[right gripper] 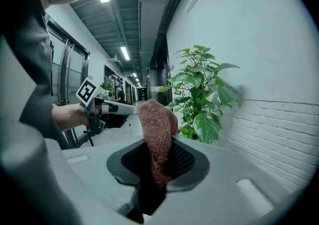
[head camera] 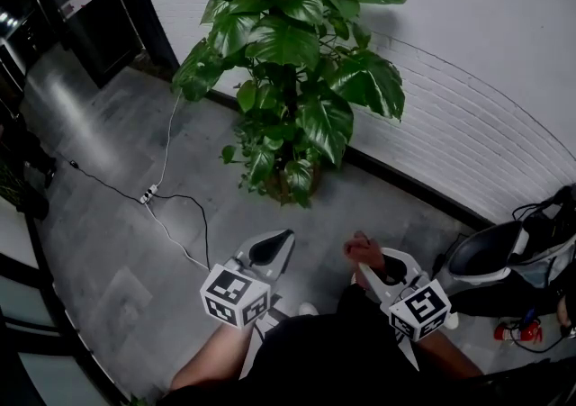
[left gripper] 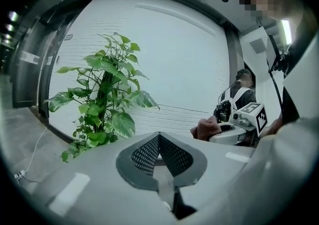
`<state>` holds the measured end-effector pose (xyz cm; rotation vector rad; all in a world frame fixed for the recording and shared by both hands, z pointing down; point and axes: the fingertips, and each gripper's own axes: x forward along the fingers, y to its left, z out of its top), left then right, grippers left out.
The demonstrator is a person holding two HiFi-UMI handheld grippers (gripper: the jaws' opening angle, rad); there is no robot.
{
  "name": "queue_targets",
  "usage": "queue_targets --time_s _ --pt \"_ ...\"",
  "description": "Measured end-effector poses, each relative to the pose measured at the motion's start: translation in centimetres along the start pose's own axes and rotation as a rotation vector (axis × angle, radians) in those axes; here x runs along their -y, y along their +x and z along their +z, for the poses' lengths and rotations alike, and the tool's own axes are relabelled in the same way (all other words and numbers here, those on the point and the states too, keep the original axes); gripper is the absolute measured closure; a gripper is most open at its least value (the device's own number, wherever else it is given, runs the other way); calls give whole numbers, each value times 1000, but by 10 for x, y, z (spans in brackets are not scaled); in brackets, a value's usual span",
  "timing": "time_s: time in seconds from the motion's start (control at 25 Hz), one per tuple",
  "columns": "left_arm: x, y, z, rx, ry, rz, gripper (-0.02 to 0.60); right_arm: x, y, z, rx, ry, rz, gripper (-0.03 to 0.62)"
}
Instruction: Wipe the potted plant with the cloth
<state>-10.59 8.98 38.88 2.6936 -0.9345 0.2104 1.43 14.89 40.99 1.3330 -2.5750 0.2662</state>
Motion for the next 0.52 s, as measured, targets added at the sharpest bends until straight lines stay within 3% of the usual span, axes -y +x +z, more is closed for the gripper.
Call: queue_targets --time_s 0.52 --pt "-6 1 -2 -7 -14 17 565 0 2 -1 -14 16 11 528"
